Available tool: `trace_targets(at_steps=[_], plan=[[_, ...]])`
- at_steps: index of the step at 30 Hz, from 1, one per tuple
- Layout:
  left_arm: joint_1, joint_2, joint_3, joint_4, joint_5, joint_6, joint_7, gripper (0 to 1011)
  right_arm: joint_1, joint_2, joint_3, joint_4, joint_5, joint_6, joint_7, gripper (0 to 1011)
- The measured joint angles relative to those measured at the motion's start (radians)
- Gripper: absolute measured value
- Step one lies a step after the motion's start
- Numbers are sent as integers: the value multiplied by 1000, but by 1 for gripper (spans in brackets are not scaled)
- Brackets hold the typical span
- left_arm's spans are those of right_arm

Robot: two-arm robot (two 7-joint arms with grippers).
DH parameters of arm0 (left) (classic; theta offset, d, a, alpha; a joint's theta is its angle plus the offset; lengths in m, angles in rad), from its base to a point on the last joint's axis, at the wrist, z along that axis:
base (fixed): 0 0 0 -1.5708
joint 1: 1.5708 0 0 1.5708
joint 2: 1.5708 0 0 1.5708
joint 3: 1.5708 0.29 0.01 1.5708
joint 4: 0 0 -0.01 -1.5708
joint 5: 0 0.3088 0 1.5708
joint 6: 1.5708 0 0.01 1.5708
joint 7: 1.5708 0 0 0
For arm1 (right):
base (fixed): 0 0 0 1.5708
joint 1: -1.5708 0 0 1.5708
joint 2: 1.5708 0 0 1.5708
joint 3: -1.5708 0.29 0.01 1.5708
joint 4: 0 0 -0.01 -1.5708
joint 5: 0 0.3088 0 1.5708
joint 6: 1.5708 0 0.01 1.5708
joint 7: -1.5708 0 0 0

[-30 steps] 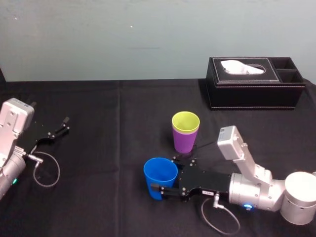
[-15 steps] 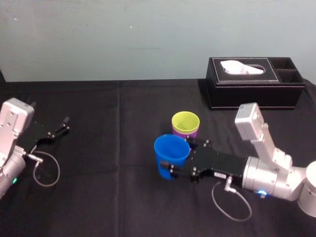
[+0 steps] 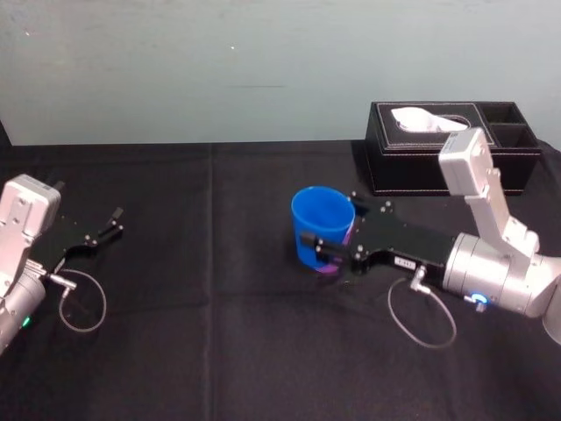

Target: Stack the three plastic cups sequentially using one hand.

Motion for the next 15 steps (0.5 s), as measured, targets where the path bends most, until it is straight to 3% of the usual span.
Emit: trace_targets(at_steps=[15], plan=[[0,0,0,0,0,0,0,1010,43,-28,18,43,-12,15,-43,731]])
